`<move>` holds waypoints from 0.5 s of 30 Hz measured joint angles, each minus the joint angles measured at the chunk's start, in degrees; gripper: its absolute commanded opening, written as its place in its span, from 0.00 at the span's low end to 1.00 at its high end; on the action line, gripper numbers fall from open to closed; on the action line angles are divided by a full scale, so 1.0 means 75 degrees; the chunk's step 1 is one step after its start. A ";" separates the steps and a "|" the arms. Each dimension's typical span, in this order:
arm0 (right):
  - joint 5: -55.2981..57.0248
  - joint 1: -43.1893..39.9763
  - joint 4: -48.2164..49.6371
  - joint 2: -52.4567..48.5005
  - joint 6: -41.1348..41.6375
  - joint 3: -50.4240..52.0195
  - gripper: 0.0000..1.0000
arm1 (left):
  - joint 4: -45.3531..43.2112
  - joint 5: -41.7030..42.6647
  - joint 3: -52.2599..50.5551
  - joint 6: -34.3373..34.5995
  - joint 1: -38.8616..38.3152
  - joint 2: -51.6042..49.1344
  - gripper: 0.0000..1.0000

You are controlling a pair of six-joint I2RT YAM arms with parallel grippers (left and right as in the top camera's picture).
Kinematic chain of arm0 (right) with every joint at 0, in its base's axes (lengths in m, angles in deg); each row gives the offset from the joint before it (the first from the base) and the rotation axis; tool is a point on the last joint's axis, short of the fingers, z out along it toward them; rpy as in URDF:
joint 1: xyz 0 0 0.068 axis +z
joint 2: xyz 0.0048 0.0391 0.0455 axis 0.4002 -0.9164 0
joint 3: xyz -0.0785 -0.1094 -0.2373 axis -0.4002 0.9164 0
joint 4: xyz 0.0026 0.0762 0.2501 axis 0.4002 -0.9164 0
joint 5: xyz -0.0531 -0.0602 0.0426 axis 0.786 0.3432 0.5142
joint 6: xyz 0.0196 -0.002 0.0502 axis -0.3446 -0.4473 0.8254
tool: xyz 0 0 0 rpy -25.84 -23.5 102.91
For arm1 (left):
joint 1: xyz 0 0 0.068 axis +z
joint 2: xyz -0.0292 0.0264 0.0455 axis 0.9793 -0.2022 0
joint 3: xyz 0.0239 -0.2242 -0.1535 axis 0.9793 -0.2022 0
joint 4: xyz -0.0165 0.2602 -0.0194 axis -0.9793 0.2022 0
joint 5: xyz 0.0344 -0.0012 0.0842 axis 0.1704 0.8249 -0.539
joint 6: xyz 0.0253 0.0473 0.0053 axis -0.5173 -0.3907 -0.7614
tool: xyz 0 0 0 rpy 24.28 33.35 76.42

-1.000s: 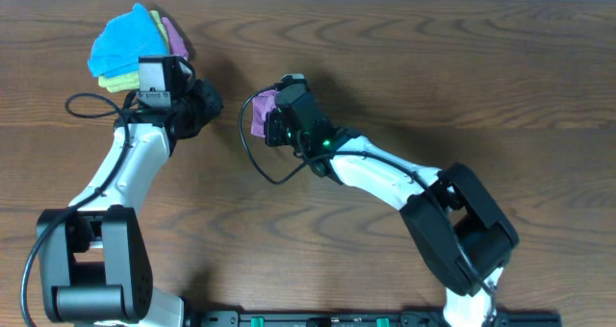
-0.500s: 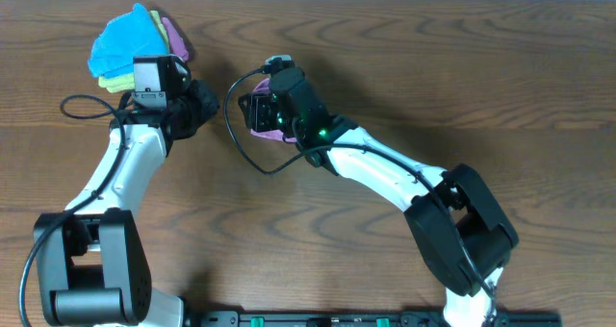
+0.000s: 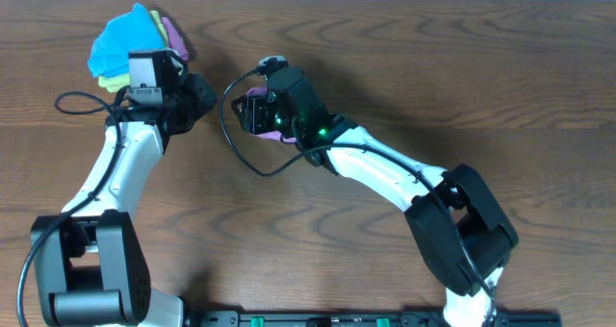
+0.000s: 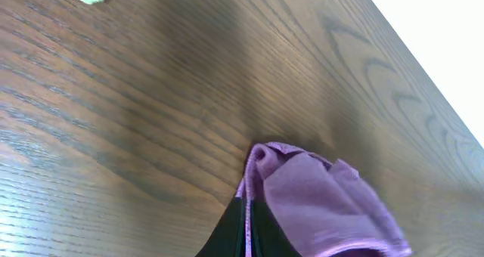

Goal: Fold the cloth
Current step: 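Release the right gripper from the folded cloth and retract the right arm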

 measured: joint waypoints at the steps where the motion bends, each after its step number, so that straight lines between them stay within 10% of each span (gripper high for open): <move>1: -0.0055 0.0003 0.0035 0.0000 0.0000 0.0000 0.59 | -0.0003 0.0000 0.0000 0.0000 0.0038 0.0012 0.06; 15: 0.0032 0.0085 -0.0373 0.0000 -0.0009 -0.0017 0.59 | 0.0105 0.0000 0.0000 0.0003 0.0329 0.0385 0.06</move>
